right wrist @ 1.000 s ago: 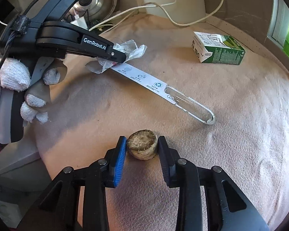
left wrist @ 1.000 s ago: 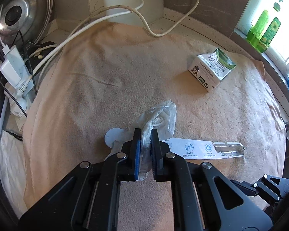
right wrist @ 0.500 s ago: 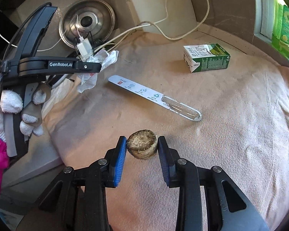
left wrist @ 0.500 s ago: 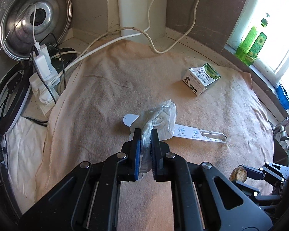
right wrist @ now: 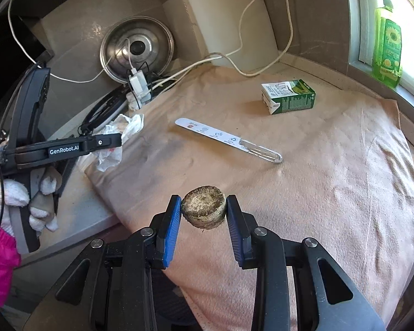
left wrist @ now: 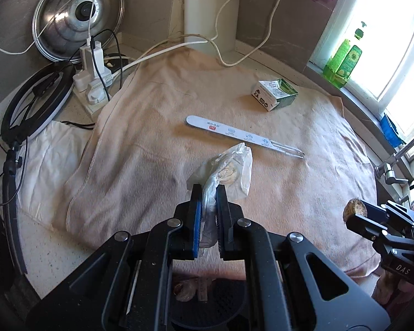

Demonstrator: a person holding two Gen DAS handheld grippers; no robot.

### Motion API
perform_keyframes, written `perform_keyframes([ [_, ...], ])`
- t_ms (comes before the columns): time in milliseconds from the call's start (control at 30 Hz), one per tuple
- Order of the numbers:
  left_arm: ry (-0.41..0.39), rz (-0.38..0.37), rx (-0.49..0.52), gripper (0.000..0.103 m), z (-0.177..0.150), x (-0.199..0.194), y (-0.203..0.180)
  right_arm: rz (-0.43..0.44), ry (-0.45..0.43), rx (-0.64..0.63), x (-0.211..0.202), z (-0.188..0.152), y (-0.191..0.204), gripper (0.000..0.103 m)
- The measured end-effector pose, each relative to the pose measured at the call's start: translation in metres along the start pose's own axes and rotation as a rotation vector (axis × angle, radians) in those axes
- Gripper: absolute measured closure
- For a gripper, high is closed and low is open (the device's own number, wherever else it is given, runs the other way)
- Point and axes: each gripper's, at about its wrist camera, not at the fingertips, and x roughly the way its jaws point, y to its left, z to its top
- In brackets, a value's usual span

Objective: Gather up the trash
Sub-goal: 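Lift the tissue and brown cap and carry them over the wastebasket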

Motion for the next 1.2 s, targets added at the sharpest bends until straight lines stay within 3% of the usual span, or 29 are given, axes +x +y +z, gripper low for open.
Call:
perform_keyframes([
  [567, 0.061, -0.040, -0.037, 0.096, -0.089, -0.023, 0.004, 0.023, 0.032, 0.040, -0.023, -0.048, 0.031, 0.072],
  [1200, 0.261, -0.064, -0.105, 0.096, -0.179, 0.028, 0.029, 0.035, 0.182, 0.045, 0.015, -0.116, 0.067, 0.072],
])
